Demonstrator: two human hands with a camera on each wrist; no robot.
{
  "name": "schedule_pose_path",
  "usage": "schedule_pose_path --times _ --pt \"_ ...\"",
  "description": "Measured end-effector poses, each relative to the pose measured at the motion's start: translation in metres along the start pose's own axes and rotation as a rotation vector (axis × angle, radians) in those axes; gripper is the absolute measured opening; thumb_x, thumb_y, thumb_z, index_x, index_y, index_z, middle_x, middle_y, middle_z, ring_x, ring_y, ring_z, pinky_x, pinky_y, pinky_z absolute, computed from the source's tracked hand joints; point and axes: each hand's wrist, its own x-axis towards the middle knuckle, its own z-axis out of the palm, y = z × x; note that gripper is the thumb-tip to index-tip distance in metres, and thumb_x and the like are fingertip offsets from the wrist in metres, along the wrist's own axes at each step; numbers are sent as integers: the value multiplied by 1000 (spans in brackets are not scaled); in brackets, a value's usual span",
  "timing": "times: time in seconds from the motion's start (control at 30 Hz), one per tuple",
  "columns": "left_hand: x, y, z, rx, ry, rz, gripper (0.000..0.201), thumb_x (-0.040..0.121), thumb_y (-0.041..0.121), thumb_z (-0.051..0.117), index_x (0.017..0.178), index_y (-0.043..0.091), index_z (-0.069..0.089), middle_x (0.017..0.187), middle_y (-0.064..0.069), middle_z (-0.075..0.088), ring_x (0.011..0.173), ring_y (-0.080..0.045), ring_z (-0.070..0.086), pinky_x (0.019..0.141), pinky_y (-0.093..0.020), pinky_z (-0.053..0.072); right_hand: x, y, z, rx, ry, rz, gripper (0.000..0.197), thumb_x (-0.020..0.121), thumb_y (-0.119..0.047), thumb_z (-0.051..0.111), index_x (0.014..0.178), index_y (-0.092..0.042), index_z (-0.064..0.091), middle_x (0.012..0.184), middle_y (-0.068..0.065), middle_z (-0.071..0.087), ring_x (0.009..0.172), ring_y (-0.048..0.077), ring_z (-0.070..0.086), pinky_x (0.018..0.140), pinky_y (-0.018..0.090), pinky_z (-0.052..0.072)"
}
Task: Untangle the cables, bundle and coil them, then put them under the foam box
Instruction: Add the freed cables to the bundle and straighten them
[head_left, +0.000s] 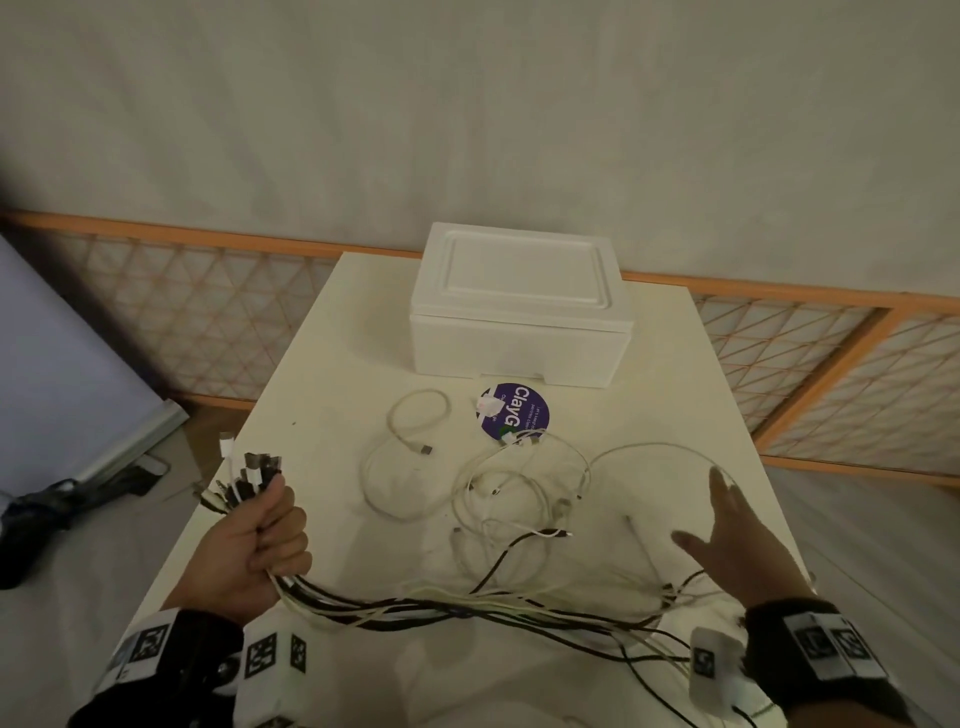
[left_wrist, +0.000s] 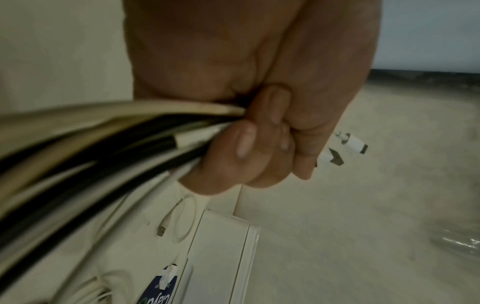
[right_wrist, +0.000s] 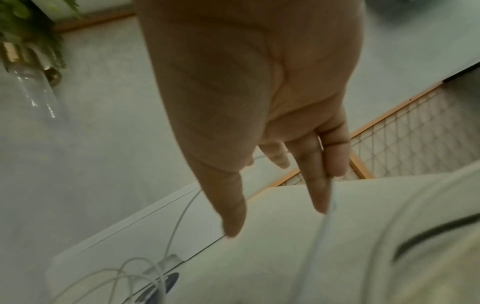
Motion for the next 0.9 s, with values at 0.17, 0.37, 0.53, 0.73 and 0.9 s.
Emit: schedule_pose_path --times 0.17,0.37,0.53,0.73,0.9 --pt "3 -9 14 -58 -215 -64 62 105 39 0 94 3 50 76 -7 37 61 -18 39 66 -33 36 11 -24 -7 78 212 85 92 85 -21 61 151 -18 -5 157 15 11 119 40 51 88 47 47" --pt "-1 -13 11 -92 -224 -115 61 105 38 1 93 3 51 75 -7 38 60 -18 40 65 -32 40 39 -7 -16 251 101 437 61 81 -20 56 129 8 32 71 10 62 63 27 65 62 35 53" --pt "0 -15 10 -72 -104 -102 45 106 33 29 78 6 53 62 -4 44 48 -14 36 53 -29 42 34 -19 1 195 -189 304 17 81 -21 62 74 -5 59 69 11 64 61 27 63 56 31 53" --pt "-4 -18 35 124 262 -31 52 63 31 89 54 15 41 44 3 32 35 -8 12 35 -18 26 36 -57 19 240 -93 143 52 86 -31 61 130 -9 45 121 12 60 106 31 60 87 40 52" --pt "1 -24 51 177 347 -63 61 46 32 96 52 15 37 44 3 25 30 -6 15 33 -18 24 29 -128 49 290 -407 30 43 86 -28 63 121 -5 53 104 9 62 84 23 66 73 37 59"
